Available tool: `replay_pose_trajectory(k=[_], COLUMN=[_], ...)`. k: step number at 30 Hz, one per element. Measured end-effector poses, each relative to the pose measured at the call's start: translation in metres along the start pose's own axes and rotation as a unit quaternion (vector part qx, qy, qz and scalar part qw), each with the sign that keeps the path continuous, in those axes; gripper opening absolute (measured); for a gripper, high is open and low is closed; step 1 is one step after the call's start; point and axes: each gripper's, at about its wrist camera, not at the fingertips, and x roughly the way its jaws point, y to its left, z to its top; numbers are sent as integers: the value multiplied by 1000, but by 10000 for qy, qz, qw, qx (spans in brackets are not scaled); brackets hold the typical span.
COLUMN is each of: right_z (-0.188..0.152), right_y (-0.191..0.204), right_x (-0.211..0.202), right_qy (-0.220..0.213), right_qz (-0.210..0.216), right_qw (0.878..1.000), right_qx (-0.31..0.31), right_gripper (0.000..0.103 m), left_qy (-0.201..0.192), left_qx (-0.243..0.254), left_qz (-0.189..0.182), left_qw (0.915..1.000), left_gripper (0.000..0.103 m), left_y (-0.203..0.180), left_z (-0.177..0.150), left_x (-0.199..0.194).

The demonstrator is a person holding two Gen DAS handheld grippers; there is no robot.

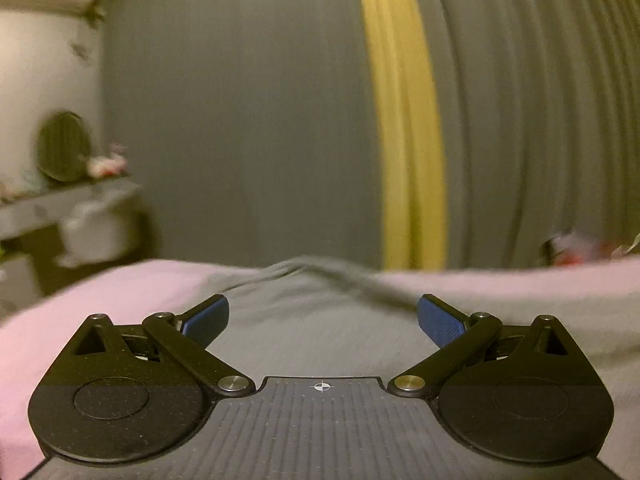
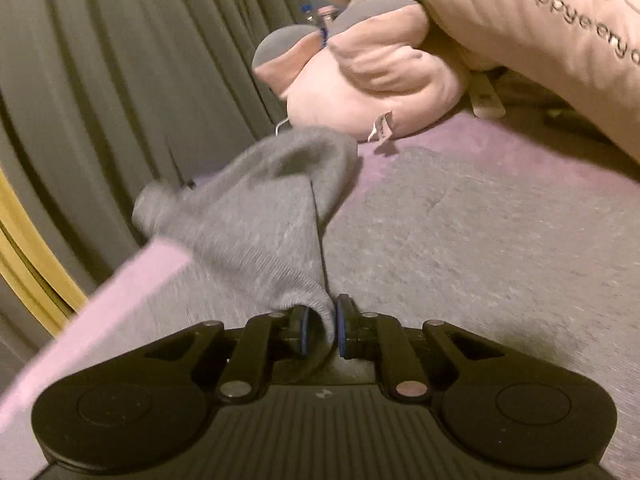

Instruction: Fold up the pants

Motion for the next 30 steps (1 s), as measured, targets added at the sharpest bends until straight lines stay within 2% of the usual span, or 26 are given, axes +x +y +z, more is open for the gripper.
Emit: replay_pose_trajectory(k=[2, 4, 7, 8, 9, 10, 12, 14, 16, 17, 18, 20, 22, 23, 26, 30], right_z=[0, 1, 2, 3, 3, 2, -2, -6, -6, -6, -4, 2, 8, 10, 18, 46], right_y=[-10, -14, -13, -11, -5, 0, 10, 17, 20, 19, 16, 7, 1, 1, 2, -22], right_x=[3, 7, 11, 12, 14, 14, 14, 15, 17, 18, 19, 20, 20, 19, -1, -51], right_qy=[-12, -2, -1, -35, -84, -141, -326, -462, -516, -514, -486, -412, -296, -286, -478, -622], right_qz=[179, 291, 385, 350, 269, 172, -3, -183, -271, -253, -198, -28, 241, 351, 601, 840], right_qw=[9995, 9989, 9988, 9993, 9996, 9992, 9969, 9935, 9918, 9923, 9937, 9969, 9983, 9983, 9968, 9937], right_qx=[268, 368, 310, 158, -97, -340, -714, -1020, -1136, -1094, -994, -670, -431, -378, -235, 416], right_gripper=[18, 19, 22, 22, 22, 23, 29, 36, 41, 41, 41, 35, 15, 11, 8, 7], left_qy=[416, 783, 1313, 1448, 1569, 1725, 2107, 2536, 2690, 2743, 2783, 2761, 2558, 2462, 2137, 1638], left_qx=[-654, -1289, -1809, -1837, -1811, -1762, -1714, -1871, -2060, -2187, -2269, -2390, -2409, -2317, -2131, -2236], left_qz=[-450, -736, -646, -587, -517, -438, -377, -459, -437, -403, -333, -300, -413, -480, -682, -1103], left_qw=[9960, 9858, 9725, 9705, 9695, 9681, 9617, 9479, 9398, 9356, 9327, 9305, 9353, 9399, 9509, 9545], left_gripper=[103, 103, 102, 96, 81, 75, 67, 60, 50, 32, 16, 13, 11, 11, 11, 11], left_y=[7, 19, 31, 32, 32, 31, 29, 28, 31, 32, 35, 40, 44, 47, 57, 83], left_z=[31, 53, 71, 74, 75, 75, 69, 58, 47, 44, 41, 42, 48, 54, 80, 111], left_x=[50, 103, 178, 197, 213, 229, 257, 282, 297, 303, 308, 303, 282, 272, 230, 150])
